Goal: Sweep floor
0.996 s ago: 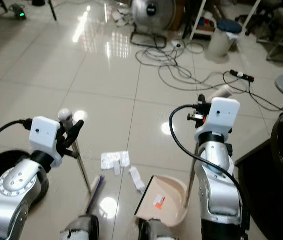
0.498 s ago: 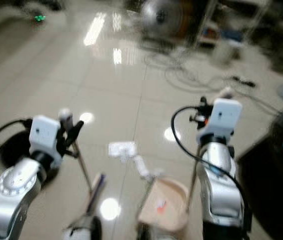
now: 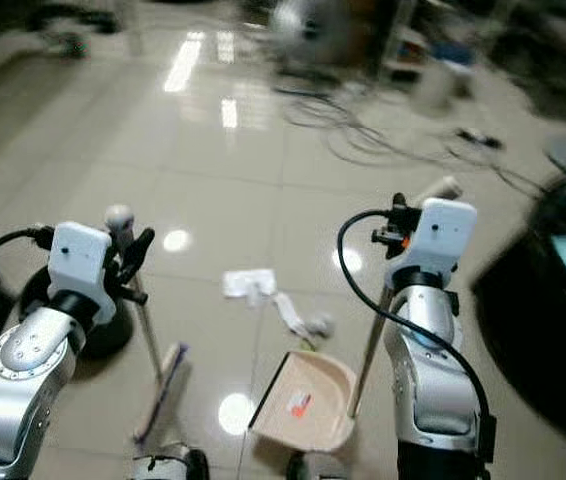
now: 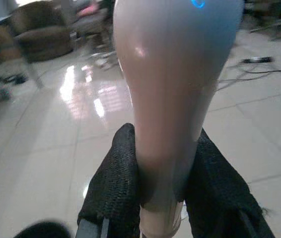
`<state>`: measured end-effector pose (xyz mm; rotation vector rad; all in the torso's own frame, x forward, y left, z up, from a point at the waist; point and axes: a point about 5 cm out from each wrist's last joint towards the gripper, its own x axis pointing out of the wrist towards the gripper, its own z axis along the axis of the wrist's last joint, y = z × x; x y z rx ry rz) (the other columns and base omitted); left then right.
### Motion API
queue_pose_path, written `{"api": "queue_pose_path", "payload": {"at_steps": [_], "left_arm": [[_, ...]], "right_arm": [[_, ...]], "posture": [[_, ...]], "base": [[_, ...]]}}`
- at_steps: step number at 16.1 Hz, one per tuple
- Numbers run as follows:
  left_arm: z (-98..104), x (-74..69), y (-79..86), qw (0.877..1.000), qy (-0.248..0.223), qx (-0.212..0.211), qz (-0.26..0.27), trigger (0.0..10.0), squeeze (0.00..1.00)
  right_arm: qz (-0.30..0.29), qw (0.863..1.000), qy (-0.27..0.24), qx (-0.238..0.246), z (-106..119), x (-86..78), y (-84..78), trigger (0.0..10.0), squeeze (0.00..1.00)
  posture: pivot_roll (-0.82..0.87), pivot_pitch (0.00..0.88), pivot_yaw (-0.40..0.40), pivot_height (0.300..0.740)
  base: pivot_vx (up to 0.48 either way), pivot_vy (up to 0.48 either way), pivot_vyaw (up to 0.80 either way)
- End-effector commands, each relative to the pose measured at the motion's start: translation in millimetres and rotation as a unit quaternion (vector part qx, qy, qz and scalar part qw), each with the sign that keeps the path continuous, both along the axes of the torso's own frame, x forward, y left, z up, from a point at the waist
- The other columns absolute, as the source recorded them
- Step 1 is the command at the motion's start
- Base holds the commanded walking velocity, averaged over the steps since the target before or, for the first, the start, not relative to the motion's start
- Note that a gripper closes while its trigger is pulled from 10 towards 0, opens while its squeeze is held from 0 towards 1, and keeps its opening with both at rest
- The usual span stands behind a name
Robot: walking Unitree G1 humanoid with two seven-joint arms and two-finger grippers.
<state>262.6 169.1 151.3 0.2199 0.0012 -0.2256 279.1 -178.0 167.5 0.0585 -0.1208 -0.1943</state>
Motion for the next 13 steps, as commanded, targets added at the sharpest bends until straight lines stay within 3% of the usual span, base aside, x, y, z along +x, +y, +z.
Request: {"api": "queue_pose_path", "payload": {"at_steps": [1,3,13], "left_arm": [[9.9,2.5,-4.2,1.000,-0.027,-0.003,-0.013,10.0,0.00],[10.8,4.4,-4.6,0.999,-0.029,-0.003,-0.014,10.0,0.00],[9.5,3.9,-3.1,0.999,-0.033,-0.002,-0.009,10.0,0.00]], "right_arm": [[-0.005,1.000,-0.014,-0.001,7.1,-1.4,-1.4,10.0,0.00],[-0.003,1.000,-0.015,-0.002,7.4,-1.4,-0.2,10.0,0.00],[0.004,1.000,-0.008,-0.026,5.3,0.2,0.3,10.0,0.00]], "posture": [[0.14,0.141,-0.054,0.740],[0.13,0.138,-0.051,0.740],[0.13,0.133,-0.055,0.740]], "base": [[0.262,0.000,-0.80],[0.270,0.000,-0.68],[0.273,0.000,0.00]]}}
